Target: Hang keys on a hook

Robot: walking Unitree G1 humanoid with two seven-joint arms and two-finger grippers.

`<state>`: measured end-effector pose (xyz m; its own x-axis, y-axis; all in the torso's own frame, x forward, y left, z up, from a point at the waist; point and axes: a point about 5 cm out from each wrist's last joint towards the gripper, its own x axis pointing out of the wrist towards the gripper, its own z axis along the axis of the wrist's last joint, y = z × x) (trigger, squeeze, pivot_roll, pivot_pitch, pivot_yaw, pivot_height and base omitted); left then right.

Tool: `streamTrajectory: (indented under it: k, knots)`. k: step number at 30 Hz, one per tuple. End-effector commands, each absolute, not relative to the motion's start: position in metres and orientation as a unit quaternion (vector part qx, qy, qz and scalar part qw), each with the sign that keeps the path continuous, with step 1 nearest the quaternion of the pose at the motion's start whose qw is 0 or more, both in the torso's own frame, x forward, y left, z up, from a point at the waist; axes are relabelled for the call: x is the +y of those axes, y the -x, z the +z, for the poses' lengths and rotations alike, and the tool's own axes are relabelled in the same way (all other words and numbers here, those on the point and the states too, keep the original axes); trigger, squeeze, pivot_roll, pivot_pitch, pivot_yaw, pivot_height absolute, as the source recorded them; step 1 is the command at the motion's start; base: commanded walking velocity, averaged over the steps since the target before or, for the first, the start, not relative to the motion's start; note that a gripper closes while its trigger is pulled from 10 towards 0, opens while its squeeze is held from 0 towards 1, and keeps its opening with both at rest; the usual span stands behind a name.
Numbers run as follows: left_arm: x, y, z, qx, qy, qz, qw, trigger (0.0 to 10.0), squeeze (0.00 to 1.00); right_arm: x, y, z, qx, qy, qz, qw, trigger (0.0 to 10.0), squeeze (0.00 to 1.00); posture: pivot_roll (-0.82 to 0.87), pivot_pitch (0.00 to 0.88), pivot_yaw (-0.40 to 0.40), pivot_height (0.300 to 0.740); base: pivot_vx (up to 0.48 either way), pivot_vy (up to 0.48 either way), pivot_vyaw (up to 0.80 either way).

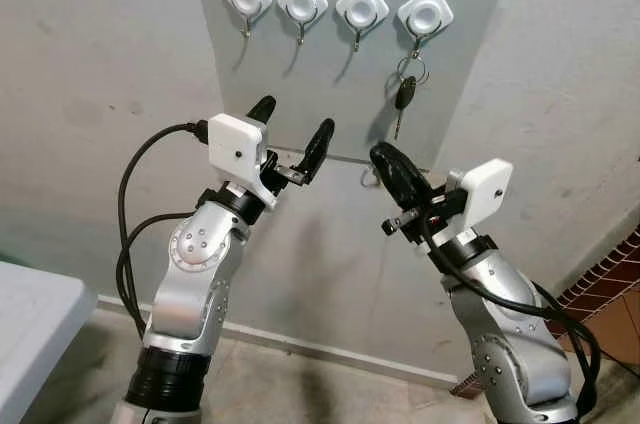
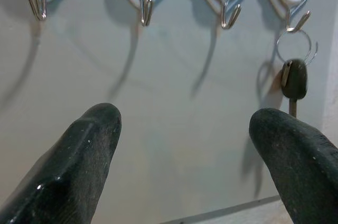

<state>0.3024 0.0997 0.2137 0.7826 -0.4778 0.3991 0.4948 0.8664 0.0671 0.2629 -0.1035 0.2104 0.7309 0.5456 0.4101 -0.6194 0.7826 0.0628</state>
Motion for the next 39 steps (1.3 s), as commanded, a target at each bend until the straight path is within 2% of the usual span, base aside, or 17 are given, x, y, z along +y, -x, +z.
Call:
streamTrajectory:
  k: [1,18,39]
  knots:
    - [0.098,-0.297,0.219,-0.217,0.015,-0.276,0.936,10.0,0.00,-0.100,-0.258,0.223,-0.206,-0.106,0.338,0.912,10.0,0.00,0.12,0.076,-0.005,0.740,0.000,0.000,0.00]
    - [0.113,-0.290,0.230,-0.237,0.036,-0.281,0.929,10.0,0.00,-0.102,-0.254,0.262,-0.259,-0.134,0.348,0.891,10.0,0.00,0.12,0.082,-0.009,0.740,0.000,0.000,0.00]
    - [0.101,-0.283,0.241,-0.247,0.056,-0.302,0.919,10.0,0.00,-0.088,-0.279,0.273,-0.265,-0.171,0.326,0.891,10.0,0.00,0.15,0.079,-0.024,0.740,0.000,0.000,0.00]
